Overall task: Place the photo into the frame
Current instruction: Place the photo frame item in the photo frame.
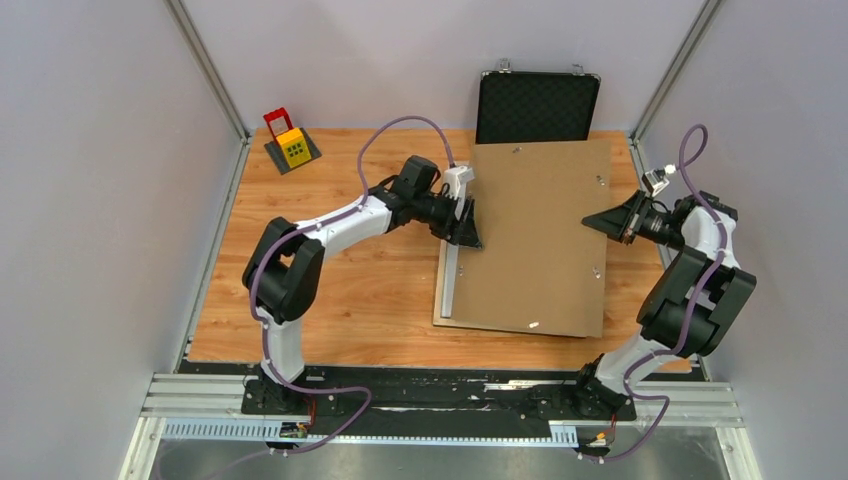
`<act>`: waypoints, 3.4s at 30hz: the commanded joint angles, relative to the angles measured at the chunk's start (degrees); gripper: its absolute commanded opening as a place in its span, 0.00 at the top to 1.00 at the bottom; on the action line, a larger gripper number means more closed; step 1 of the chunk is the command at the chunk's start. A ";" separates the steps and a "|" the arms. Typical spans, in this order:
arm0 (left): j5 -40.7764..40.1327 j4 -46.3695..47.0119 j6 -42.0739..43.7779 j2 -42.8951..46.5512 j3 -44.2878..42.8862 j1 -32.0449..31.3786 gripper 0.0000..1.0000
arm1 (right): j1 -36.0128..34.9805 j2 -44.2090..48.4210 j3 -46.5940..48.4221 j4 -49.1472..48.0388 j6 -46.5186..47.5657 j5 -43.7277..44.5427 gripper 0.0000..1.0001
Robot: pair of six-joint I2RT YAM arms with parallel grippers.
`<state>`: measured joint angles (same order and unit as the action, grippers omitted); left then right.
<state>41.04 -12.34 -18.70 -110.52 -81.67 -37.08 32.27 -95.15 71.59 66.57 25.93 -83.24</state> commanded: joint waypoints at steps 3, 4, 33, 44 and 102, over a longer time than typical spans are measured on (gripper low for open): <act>-4.01 0.80 2.61 7.36 -1.04 0.23 0.11 | -0.63 -0.42 -1.24 -3.69 -3.48 -3.93 1.00; -4.62 0.45 2.75 8.09 -1.04 0.46 0.07 | -0.63 -0.53 -1.42 -3.96 -3.68 -3.99 1.00; -10.61 -5.50 11.81 16.15 0.54 5.79 0.00 | -2.11 -7.94 1.09 -6.79 -6.14 -4.50 1.00; -11.23 -5.89 11.97 16.13 0.27 5.88 0.00 | -3.38 -10.49 3.45 -8.25 -7.69 -4.38 1.00; -11.45 -5.97 12.82 15.96 1.23 6.42 0.00 | -8.97 -13.28 -0.25 -31.50 -29.43 -1.71 1.00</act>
<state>29.26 -19.53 -7.05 -97.80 -80.75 -31.03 23.94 -109.23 71.83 38.70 0.78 -80.44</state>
